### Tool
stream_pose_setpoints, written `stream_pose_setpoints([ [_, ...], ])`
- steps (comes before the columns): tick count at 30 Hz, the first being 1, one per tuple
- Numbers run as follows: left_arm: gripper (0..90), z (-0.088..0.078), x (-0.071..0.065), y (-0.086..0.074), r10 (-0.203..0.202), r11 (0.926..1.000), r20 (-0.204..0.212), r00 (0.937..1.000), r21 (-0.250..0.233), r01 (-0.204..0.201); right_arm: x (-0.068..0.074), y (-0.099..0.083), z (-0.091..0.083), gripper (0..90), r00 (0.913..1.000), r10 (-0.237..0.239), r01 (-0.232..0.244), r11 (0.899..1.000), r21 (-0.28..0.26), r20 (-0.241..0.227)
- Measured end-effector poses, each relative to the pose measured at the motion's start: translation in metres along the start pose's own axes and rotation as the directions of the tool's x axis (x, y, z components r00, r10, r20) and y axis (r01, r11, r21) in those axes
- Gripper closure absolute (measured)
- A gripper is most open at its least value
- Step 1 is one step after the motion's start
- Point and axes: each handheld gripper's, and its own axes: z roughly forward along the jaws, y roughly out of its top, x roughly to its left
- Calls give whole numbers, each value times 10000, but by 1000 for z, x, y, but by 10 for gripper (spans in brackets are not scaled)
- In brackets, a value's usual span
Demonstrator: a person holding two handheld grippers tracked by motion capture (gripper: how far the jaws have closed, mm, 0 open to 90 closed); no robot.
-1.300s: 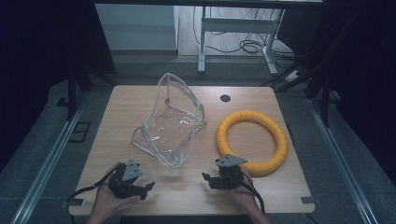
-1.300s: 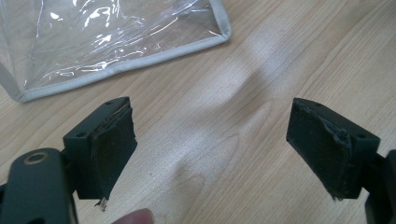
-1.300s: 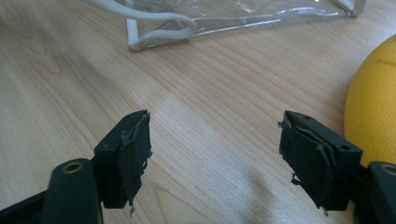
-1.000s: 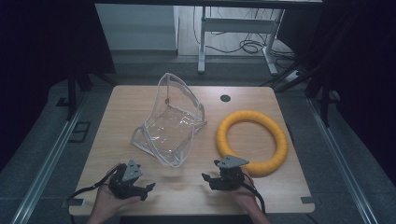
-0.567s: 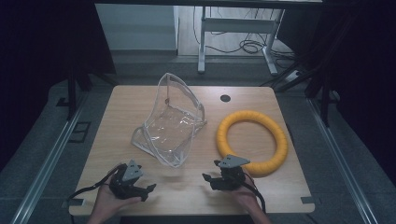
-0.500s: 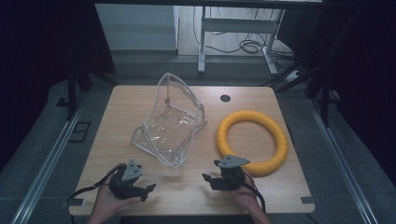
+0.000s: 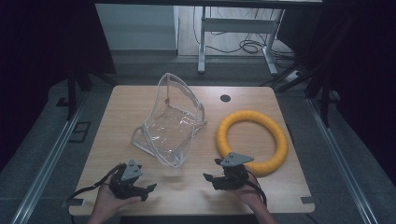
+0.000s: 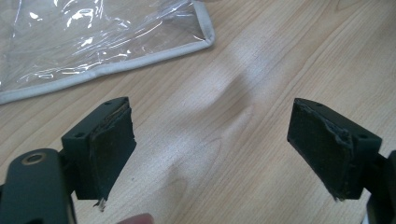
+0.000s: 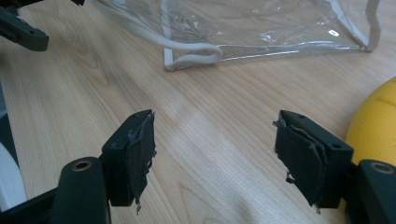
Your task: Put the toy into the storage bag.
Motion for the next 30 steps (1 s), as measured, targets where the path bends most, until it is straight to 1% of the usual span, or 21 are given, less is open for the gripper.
stream_pose_setpoints([
  [6,152,1,1,1,-47,10000,20,10000,0,47,-5,5,-9,289,10000,-25,25,10000,-37,9],
  [7,152,2,1,1,-67,10000,37,10000,-2,67,-8,9,-12,289,10000,-43,43,10000,-3,-45],
  [8,152,2,1,1,-48,10000,50,10000,-15,48,-8,9,-12,289,10000,-43,43,10000,-3,-45],
  [9,153,3,1,1,-45,10000,50,10000,-1,45,-11,13,-16,289,9999,-151,151,9998,87,-76],
  [10,153,3,2,1,-21,10000,32,10000,31,21,-11,13,-16,289,9999,-151,151,9998,87,-76],
  [11,154,3,1,1,-15,10000,32,10000,44,15,-12,16,-18,289,9997,-254,255,9995,171,-71],
  [15,154,2,1,1,-60,10000,66,10000,2,60,-18,28,-26,288,9988,-428,440,9979,477,-247],
  [16,154,2,1,1,-48,10000,59,10000,4,48,-20,31,-28,289,9986,-484,495,9972,557,-213],
  [18,154,2,2,1,5,10000,56,10000,16,-5,-27,40,-34,292,9977,-602,625,9950,785,-314],
  [20,154,2,1,1,5,10000,49,10000,65,-6,-29,42,-36,292,9975,-614,643,9944,839,-360],
  [22,153,3,1,1,57,9999,39,10000,131,-58,-35,47,-40,293,9971,-657,695,9921,1041,-394],
  [23,153,4,1,1,77,9999,60,10000,146,-78,-41,51,-42,296,9971,-619,669,9901,1236,-440],
  [24,153,4,1,1,77,9999,60,10000,146,-78,-41,51,-42,296,9971,-619,669,9901,1236,-440],
  [25,153,4,1,1,90,9998,69,9999,180,-91,-46,53,-43,297,9970,-614,678,9869,1462,-473],
  [26,153,4,1,1,90,9998,69,9999,180,-91,-46,53,-43,297,9970,-614,678,9869,1462,-473],
  [27,153,4,1,1,77,9998,78,9999,179,-79,-50,55,-44,300,9968,-594,674,9841,1642,-531],
  [28,153,4,1,1,66,9998,87,9999,176,-67,-50,55,-44,300,9968,-594,674,9841,1642,-531],
  [29,151,4,1,1,68,9998,115,9999,188,-70,-53,57,-45,303,9969,-582,672,9803,1859,-534],
  [30,151,4,1,1,68,9998,115,9999,188,-70,-53,57,-45,303,9969,-582,672,9803,1859,-534],
])
